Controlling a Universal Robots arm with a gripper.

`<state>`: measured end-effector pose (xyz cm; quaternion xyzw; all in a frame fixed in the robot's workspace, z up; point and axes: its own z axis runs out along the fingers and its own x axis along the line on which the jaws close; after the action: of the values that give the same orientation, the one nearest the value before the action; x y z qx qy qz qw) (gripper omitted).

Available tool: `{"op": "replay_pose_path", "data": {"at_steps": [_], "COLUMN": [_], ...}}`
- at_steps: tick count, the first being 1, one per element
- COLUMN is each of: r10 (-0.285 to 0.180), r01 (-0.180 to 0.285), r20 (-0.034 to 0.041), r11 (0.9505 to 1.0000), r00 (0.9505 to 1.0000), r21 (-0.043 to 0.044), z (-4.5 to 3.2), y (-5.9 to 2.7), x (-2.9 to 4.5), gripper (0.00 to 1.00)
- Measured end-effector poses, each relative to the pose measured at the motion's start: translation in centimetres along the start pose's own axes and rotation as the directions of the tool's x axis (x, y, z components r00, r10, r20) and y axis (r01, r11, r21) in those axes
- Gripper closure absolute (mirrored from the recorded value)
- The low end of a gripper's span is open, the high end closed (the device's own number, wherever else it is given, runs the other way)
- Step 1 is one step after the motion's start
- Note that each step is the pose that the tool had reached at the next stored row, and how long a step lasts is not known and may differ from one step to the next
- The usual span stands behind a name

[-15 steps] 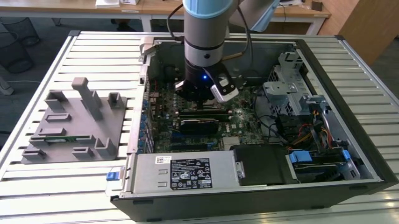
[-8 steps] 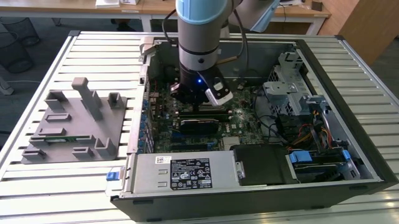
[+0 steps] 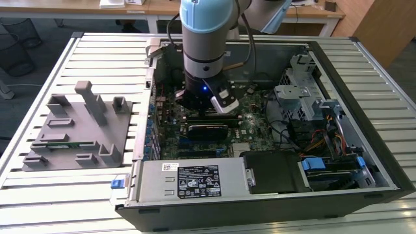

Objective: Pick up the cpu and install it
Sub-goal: 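Install the second cpu locking lever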

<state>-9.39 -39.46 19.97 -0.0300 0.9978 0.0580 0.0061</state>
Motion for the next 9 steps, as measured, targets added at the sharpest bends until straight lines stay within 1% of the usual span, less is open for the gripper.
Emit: {"op": "replay_pose_path", "data": {"at_steps": [1,3,8,9], "r10": [0.000,0.000,0.000,0.000], "r01": [0.000,0.000,0.000,0.000], "r20": [0.0005,0.0010,0.0018,0.0020], "r11": [1.0000,0.9999,0.9996,0.9995], "r00": [1.0000,1.0000,1.0000,1.0000], "r21": [-0.0065,-0.0148,-0.0297,-0.0307], "z": [0.08,0.25,0.39,0.38], "y": [-0.01,-0.02,-0.04,-0.04], "x": [0.00,0.01,0.07,0.07], "gripper": [0.89,0.89,0.89,0.89]}}
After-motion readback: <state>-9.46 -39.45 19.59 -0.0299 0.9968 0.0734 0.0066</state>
